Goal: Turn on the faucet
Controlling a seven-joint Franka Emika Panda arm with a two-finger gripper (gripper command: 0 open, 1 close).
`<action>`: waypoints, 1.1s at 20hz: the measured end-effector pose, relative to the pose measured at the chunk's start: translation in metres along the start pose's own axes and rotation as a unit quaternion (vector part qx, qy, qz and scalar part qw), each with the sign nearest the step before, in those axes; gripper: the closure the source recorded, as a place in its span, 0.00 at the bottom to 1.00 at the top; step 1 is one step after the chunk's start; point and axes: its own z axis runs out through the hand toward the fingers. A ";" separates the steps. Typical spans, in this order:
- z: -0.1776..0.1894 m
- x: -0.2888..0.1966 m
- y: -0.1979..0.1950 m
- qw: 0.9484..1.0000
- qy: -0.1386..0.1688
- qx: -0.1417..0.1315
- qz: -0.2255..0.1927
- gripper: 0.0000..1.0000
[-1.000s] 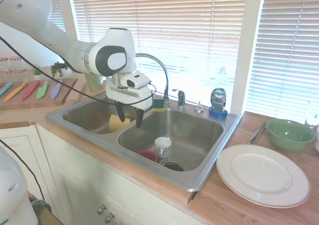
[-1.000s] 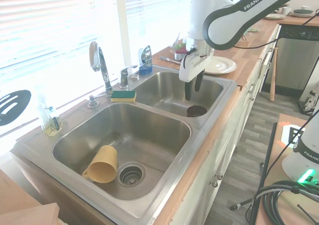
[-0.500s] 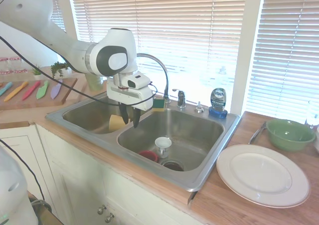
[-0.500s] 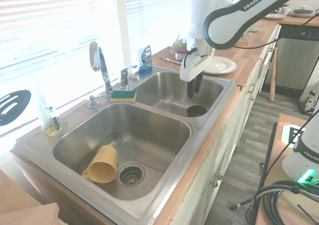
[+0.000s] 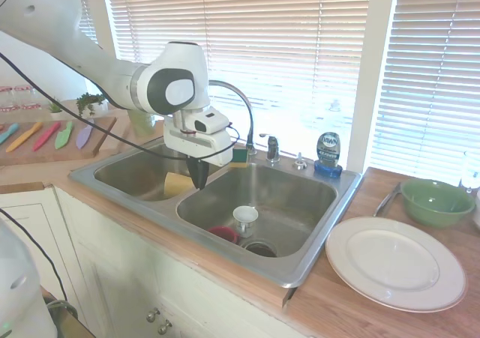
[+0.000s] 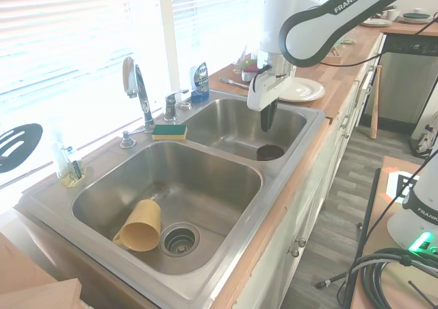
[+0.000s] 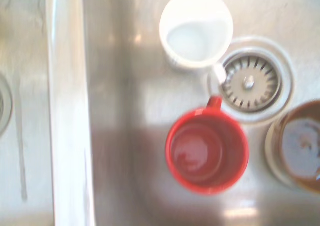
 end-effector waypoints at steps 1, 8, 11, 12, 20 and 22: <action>-0.001 0.005 -0.004 1.000 0.001 0.002 0.003 1.00; 0.000 0.054 -0.057 1.000 0.004 0.013 0.017 1.00; 0.001 0.076 -0.080 1.000 0.005 0.018 0.022 1.00; 0.003 0.082 -0.088 1.000 0.004 0.017 0.023 1.00; 0.014 0.118 -0.134 1.000 -0.003 0.009 0.030 1.00; 0.015 0.125 -0.138 0.999 -0.004 0.006 0.034 1.00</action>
